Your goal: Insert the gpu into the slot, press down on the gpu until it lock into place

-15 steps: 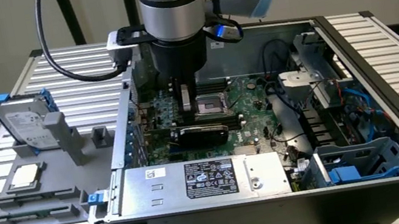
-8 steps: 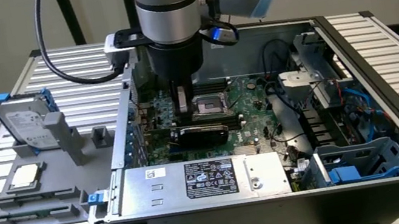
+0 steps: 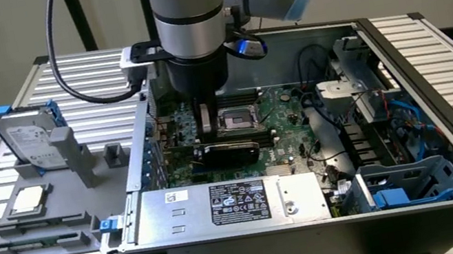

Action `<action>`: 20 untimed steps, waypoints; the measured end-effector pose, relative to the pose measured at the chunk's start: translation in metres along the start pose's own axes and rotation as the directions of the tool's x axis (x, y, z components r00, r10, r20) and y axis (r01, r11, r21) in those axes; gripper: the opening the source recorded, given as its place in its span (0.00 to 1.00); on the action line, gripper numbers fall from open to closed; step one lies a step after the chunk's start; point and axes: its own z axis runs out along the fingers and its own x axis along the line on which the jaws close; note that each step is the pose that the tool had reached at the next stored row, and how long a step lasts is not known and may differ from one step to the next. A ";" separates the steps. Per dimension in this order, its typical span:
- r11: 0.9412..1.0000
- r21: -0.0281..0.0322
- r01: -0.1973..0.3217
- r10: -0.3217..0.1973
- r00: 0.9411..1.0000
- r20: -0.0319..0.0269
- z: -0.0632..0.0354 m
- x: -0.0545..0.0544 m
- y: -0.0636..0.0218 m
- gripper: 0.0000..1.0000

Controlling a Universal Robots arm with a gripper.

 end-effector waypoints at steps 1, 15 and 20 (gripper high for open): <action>1.000 0.000 0.000 0.000 1.000 0.000 0.0014 0.000 0.0003 0.11; 1.000 0.000 0.000 0.000 1.000 0.000 0.0089 0.000 0.0011 0.11; 1.000 0.000 0.000 0.000 1.000 0.000 0.0098 0.000 0.0013 0.11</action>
